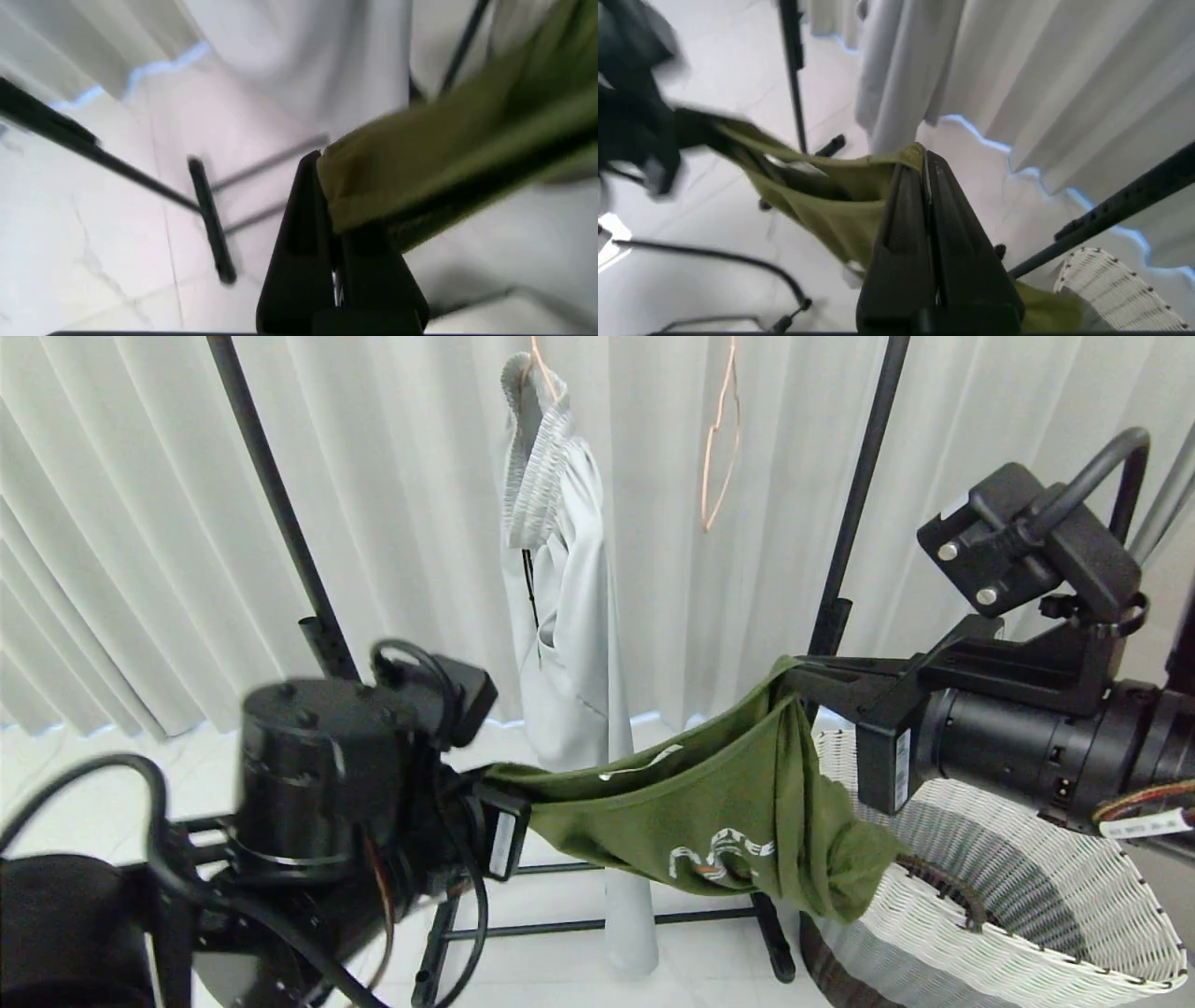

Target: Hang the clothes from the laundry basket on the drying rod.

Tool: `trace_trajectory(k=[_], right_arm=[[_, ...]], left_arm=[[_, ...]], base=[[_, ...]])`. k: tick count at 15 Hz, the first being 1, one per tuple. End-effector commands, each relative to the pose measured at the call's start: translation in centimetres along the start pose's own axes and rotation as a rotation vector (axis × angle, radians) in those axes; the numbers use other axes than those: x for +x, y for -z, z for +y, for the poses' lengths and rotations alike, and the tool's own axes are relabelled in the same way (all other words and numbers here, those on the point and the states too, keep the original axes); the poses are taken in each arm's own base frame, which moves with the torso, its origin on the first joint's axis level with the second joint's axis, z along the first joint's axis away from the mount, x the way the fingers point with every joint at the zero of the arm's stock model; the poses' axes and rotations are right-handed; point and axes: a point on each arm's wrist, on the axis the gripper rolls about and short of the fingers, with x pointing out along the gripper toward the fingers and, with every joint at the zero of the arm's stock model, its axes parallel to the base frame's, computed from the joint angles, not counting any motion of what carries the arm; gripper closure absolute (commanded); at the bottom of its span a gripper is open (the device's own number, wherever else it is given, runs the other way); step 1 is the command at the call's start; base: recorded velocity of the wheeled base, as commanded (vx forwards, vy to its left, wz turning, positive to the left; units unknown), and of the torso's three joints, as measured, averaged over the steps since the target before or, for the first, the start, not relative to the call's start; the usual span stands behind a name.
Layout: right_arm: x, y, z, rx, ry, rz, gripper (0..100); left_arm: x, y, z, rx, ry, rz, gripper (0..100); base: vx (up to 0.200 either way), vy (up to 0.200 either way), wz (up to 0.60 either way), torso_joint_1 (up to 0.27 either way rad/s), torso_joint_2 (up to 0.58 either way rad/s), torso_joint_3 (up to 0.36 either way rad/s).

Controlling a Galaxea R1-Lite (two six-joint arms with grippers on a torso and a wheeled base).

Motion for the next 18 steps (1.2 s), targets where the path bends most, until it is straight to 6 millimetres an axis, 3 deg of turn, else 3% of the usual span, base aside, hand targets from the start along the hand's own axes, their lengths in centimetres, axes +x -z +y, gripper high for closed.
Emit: trace_trajectory(k=[1,5,9,12,15,18], right_arm=[[-0.3,-0.5,-0.6,0.007,0.029,-0.031,100],[-2.1,-1.5,-1.8,0.021,0.117,-0.077,100],[-4.5,-2.7,-3.0,0.038,0.152,-0.143,100],[-6.6,-4.2,-3.6,0.034,0.145,-0.130,100],[-7.7,-6.5,-4.0,0.038,0.145,-0.145,100],[-8.0,-7.0,-4.2,0.032,0.138,-0.130,100]], left_arm=[[-5.7,-7.5,3.4,-0.110,-0.029,-0.221,100],[-8.3,-10.4,4.3,-0.099,-0.004,-0.222,100],[-11.9,-9.0,4.3,-0.016,0.241,-0.126,100],[-12.1,-8.4,3.4,0.043,0.316,-0.122,100],[-12.7,-9.6,3.5,0.035,0.321,-0.172,100],[-13.2,-11.0,3.8,0.018,0.319,-0.221,100]], base=[[0.000,0.000,0.00,0.000,0.00,0.000],[0.000,0.000,0.00,0.000,0.00,0.000],[0.000,0.000,0.00,0.000,0.00,0.000],[0.000,0.000,0.00,0.000,0.00,0.000],[0.000,0.000,0.00,0.000,0.00,0.000],[0.000,0.000,0.00,0.000,0.00,0.000]])
